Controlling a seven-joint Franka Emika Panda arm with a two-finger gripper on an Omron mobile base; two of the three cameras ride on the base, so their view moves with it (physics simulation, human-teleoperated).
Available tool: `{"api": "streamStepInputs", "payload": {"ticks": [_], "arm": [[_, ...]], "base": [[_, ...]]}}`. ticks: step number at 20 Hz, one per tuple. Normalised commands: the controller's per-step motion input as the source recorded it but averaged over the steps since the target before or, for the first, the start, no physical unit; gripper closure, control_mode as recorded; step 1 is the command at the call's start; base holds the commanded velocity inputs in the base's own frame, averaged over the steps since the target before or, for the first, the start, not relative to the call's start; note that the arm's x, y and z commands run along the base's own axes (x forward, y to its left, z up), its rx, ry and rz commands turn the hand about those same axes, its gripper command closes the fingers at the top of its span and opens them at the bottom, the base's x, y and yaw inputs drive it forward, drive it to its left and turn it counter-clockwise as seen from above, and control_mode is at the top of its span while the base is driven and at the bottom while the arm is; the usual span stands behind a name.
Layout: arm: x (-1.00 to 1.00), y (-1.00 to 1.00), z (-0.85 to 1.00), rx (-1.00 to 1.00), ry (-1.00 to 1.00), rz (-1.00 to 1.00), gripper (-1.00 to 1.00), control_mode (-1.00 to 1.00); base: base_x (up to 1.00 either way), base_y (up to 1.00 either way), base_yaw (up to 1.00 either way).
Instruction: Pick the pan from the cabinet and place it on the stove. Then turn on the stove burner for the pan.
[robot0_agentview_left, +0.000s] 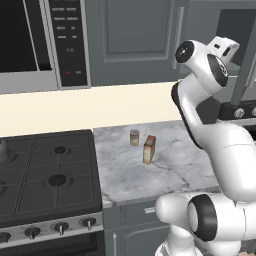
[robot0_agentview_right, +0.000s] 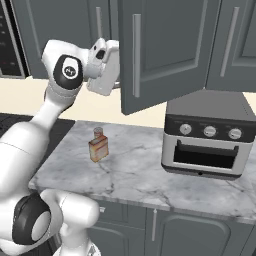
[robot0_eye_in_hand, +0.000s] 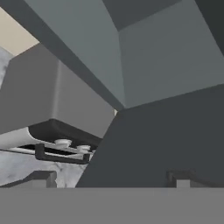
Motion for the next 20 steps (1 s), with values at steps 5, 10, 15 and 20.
{"api": "streamStepInputs", "payload": {"ticks": [5,10,15,20], "arm": [[-0.44,-0.59,-0.06,0.0,-0.02,-0.08,-1.0,-1.0],[-0.6,-0.58,-0.02,0.0,-0.07,-0.09,-1.0,-1.0],[-0.33,-0.61,0.0,0.0,-0.02,-0.07,-1.0,-1.0],[0.0,-0.7,0.0,0.03,0.0,-0.03,-1.0,-1.0]], "base": [[0.0,0.0,0.0],[0.0,0.0,0.0],[0.0,0.0,0.0],[0.0,0.0,0.0]]}}
